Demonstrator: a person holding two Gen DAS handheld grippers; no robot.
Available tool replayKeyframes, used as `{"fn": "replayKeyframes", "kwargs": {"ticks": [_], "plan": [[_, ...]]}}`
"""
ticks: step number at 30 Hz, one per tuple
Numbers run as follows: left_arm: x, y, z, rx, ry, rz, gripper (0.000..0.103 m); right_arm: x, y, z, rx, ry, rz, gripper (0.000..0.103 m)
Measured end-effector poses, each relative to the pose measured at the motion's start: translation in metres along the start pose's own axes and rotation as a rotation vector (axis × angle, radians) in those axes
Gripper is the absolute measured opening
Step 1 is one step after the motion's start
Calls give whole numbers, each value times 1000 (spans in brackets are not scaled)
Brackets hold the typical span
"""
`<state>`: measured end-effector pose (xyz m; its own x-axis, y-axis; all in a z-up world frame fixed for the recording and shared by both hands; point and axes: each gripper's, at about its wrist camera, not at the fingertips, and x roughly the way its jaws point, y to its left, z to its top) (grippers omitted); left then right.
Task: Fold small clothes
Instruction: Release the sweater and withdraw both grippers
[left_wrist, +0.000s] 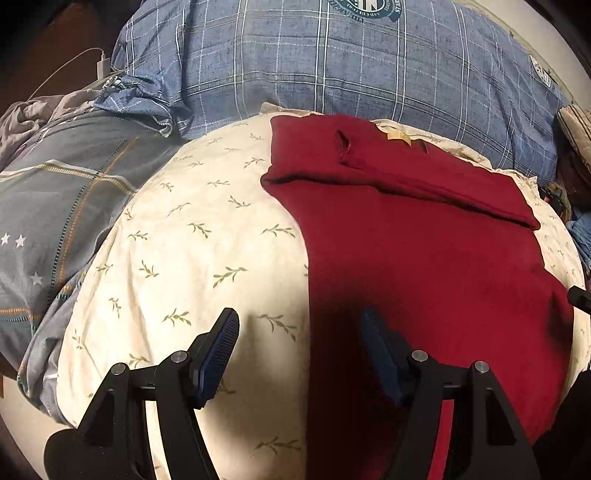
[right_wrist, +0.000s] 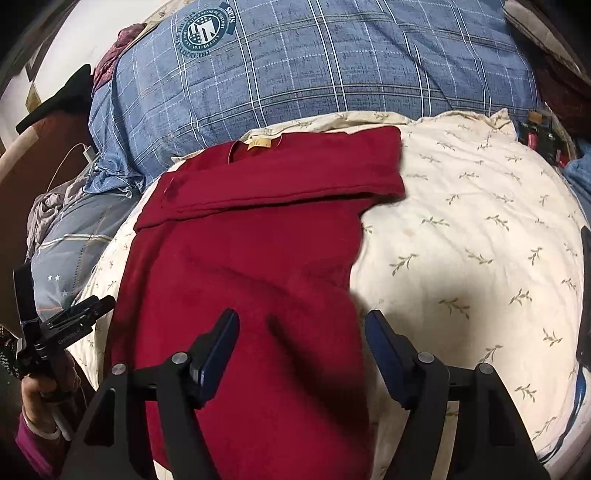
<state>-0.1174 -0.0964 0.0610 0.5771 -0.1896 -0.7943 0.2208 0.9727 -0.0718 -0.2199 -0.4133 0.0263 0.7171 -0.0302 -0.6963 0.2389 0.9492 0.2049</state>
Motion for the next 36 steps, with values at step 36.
{"fn": "replayKeyframes", "kwargs": {"ticks": [36], "plan": [[-13, 8, -29, 0, 96, -80, 67, 1, -26, 22, 46, -35, -23, 73]]}}
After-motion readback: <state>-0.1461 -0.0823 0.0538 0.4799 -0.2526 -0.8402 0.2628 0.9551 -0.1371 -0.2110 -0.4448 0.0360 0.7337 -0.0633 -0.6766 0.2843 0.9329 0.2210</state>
